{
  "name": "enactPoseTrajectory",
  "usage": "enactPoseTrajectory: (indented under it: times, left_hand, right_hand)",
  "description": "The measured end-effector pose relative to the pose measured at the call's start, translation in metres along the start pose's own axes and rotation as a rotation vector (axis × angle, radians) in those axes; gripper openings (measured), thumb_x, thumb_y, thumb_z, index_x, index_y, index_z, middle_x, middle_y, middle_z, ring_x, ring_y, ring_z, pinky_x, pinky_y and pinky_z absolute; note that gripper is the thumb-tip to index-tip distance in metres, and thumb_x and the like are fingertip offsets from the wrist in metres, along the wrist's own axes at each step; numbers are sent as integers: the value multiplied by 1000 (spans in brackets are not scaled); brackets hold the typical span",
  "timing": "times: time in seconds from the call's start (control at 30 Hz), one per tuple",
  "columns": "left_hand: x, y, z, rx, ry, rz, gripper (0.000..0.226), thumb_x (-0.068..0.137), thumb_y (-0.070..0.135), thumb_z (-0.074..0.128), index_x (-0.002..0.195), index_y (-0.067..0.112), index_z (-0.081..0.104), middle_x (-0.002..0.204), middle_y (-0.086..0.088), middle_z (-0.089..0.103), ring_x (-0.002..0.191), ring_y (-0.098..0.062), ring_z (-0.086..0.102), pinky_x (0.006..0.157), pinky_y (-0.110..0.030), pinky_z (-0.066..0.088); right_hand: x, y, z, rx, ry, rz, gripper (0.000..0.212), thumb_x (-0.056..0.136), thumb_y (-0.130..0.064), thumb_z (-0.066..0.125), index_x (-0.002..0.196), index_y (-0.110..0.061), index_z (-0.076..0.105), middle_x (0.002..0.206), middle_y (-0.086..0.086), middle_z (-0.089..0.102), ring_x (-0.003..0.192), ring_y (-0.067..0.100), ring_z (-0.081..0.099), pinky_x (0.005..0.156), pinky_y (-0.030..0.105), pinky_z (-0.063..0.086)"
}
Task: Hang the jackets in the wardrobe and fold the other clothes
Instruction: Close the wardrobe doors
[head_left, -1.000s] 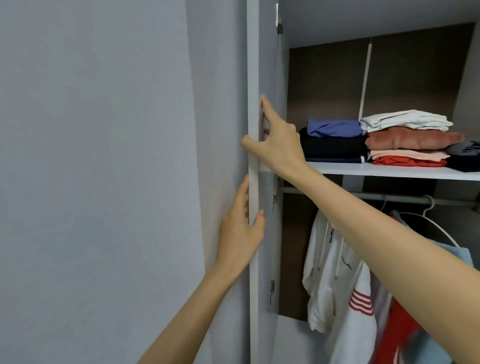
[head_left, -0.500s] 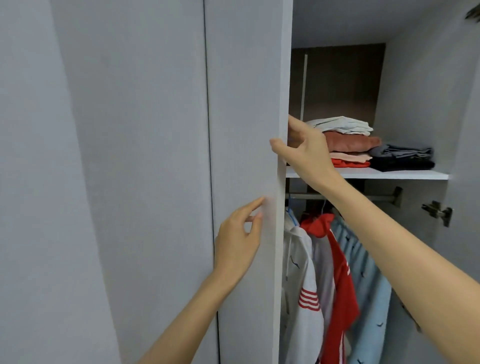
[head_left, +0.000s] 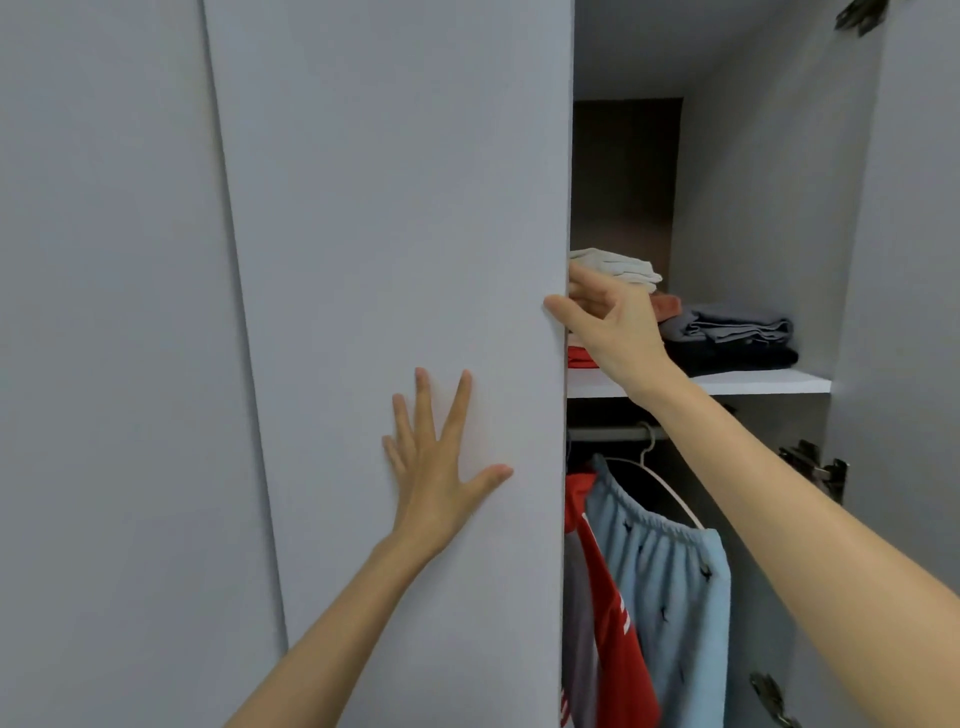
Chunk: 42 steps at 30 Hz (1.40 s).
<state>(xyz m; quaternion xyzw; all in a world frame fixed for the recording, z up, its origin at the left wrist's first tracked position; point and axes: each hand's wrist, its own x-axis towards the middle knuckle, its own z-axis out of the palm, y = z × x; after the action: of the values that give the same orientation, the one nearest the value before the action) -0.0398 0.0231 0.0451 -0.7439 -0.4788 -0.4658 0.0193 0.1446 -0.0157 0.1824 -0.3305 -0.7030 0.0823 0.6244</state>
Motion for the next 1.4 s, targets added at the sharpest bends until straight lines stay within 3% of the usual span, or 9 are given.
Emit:
enactPoseTrajectory:
  times: [0.2, 0.37, 0.5, 0.6, 0.73, 0.8, 0.97, 1.17, 1.4]
  left_hand:
    - [33, -3, 41, 72, 71, -46, 106, 75, 61, 66, 141, 55, -17, 150, 13, -38, 138, -23, -36, 107, -62, -8]
    - [49, -3, 59, 147, 88, -102, 105, 76, 62, 64, 143, 51, -16, 149, 11, -40, 137, -26, -36, 107, -66, -6]
    - [59, -6, 71, 171, 110, -130, 104, 77, 63, 62, 144, 50, -15, 150, 11, -39, 138, -27, -36, 107, -67, -6]
    - [65, -7, 77, 194, 124, -139, 104, 77, 64, 62, 143, 50, -17, 151, 9, -38, 139, -28, -34, 106, -67, -7]
    - [67, -6, 78, 222, 114, -150, 104, 78, 62, 63, 143, 50, -18, 151, 8, -37, 140, -31, -31, 106, -68, -5]
    - [67, -4, 75, 240, 107, -154, 102, 80, 61, 62, 143, 50, -18, 152, 8, -34, 141, -31, -28, 108, -67, -2]
    - [58, 5, 54, 143, 115, -149, 84, 89, 48, 59, 149, 43, 1, 160, 6, -4, 146, -25, -4, 116, -57, 7]
    - [36, 32, 18, 38, 114, -67, 60, 96, 37, 50, 149, 30, 24, 156, 4, 21, 141, -20, 26, 114, -43, 26]
    - [-7, 69, -35, -99, 56, -27, 56, 97, 31, 50, 148, 29, 28, 150, 1, 35, 136, -18, 36, 108, -36, 35]
  right_hand:
    - [31, 50, -9, -12, 6, 31, 38, 90, -10, 63, 128, -13, 60, 105, -5, 72, 95, 3, 68, 83, 19, 53]
    - [51, 80, -9, 0, 28, 103, 40, 88, -13, 66, 128, -13, 61, 105, -1, 73, 99, 12, 68, 95, 38, 52]
    - [62, 97, -5, 2, 35, 121, 38, 89, -13, 65, 127, -14, 62, 106, 0, 73, 102, 14, 67, 97, 41, 51]
    - [66, 103, -2, -7, 48, 114, 37, 91, -13, 63, 127, -15, 62, 106, -4, 73, 100, 7, 67, 95, 34, 52]
    - [68, 104, 2, -53, 58, 110, 35, 91, -13, 60, 126, -19, 63, 101, -12, 71, 87, -7, 64, 81, 12, 51]
    - [69, 101, 3, -85, 51, 119, 34, 91, -13, 59, 125, -18, 64, 104, -10, 70, 87, -6, 63, 79, 9, 50]
    - [57, 86, -2, -137, 154, 114, 25, 88, -10, 62, 112, -15, 65, 104, -7, 67, 86, -4, 58, 73, -2, 42]
    - [23, 49, -17, -255, 76, 99, 25, 90, -11, 61, 115, -14, 64, 106, -9, 64, 85, -2, 55, 69, -5, 37]
    - [-32, -21, -35, -333, 59, 95, 26, 92, -15, 59, 118, -15, 64, 112, -9, 64, 96, 3, 57, 72, 1, 41]
